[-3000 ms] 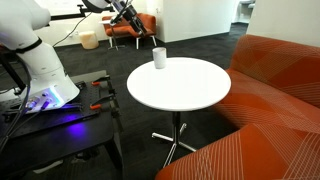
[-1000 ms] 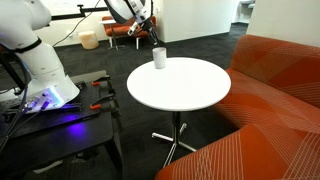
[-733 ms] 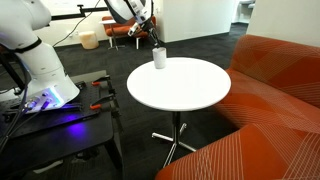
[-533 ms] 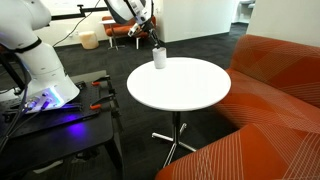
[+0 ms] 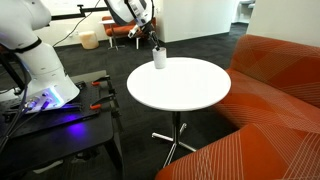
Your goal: Remove the marker from the cup and put it on the table
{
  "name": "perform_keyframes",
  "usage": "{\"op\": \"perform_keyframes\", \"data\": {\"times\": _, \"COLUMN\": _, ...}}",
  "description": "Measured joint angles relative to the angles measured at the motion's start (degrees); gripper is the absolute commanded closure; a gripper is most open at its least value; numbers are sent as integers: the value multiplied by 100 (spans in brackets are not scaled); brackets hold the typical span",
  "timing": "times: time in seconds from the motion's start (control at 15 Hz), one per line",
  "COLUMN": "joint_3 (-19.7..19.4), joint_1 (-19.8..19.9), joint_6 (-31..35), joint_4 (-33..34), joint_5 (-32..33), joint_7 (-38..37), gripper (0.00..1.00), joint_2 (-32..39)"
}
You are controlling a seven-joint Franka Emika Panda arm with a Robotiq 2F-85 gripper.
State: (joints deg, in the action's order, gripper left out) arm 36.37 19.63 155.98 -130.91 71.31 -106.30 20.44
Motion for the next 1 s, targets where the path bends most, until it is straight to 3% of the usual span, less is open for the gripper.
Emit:
{"op": "perform_keyframes", "data": {"times": 0.87, "joint_3": -39, "joint_1": -111, "joint_6": -316, "joint_4": 355, "joint_5": 58, "joint_7": 9, "gripper": 58, "joint_2": 443}}
{"op": "perform_keyframes", "data": {"times": 1.0, "joint_3": -467, "joint_1": -517, "joint_6": -291, "joint_4": 450, "joint_5": 22, "joint_7": 55, "gripper": 59, "joint_2": 458}}
